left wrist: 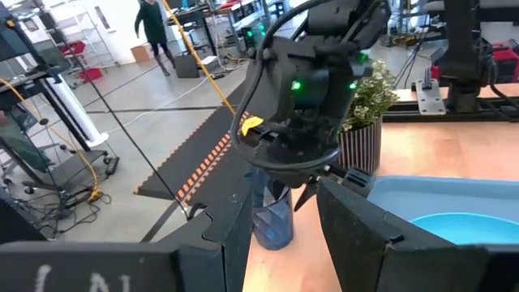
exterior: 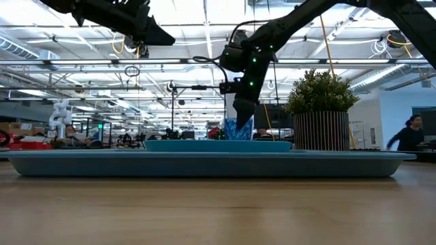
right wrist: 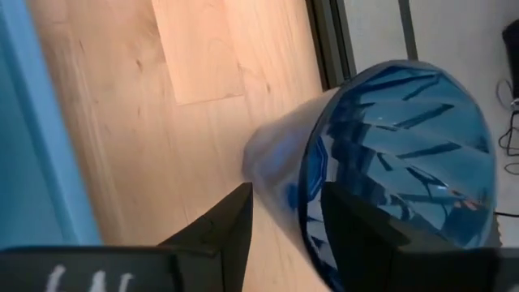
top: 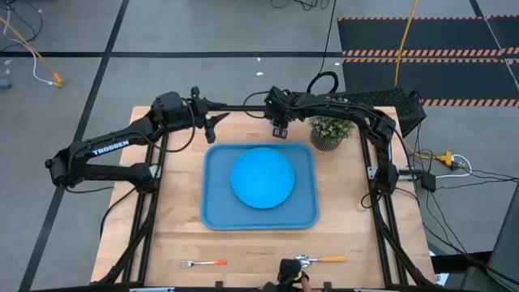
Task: Pick and place plate/cup/fork/spoon on tray
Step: Put the blue cup on the blue tray to the top right of the blue tray
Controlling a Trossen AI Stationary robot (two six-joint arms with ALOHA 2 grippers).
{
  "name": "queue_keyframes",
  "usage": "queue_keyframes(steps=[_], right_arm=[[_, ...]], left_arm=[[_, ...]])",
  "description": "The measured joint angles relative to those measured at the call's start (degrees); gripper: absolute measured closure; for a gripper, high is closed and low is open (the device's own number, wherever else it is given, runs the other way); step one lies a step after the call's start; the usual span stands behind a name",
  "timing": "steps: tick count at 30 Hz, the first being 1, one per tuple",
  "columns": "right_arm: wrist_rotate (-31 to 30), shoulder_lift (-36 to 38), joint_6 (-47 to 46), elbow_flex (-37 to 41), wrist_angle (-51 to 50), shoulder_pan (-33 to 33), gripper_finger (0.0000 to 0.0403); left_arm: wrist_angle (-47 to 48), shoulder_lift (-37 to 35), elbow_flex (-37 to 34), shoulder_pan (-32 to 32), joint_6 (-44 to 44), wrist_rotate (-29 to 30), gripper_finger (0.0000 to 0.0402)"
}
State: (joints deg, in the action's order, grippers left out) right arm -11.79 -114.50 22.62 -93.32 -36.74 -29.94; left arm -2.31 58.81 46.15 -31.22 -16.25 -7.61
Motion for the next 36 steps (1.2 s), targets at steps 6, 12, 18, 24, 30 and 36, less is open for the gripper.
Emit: queue_keyframes(steps=[6,12,18,24,30,36], right_arm=[[-0.2,0.0,-0.3,0.5,0.2,-0.4,0.0326],[-0.6,0.4,-0.2,0.5,-0.4,0.8,0.0397],[-6.3,4.9,0.9,0.5,-2.7,4.7,0.0401],[-5.4,12.8,-6.9,0.5,-10.5,9.4,0.0402],[-1.5,18.2,-17.2,0.5,-20.1,15.3,0.0402],[-1.7,17.0,-23.4,0.5,-26.2,22.7,0.0402]], left_arm=[[0.0,0.0,0.0,0.0,0.0,-0.3,0.0259],[0.0,0.0,0.0,0.0,0.3,-0.3,0.0259],[0.8,0.0,0.0,0.0,0.2,-0.3,0.0259],[1.2,0.0,0.0,0.0,0.0,-0.2,0.0259],[0.7,0.0,0.0,0.0,-0.1,0.1,0.0259],[-0.2,0.0,0.0,0.0,-0.1,0.1,0.0259]])
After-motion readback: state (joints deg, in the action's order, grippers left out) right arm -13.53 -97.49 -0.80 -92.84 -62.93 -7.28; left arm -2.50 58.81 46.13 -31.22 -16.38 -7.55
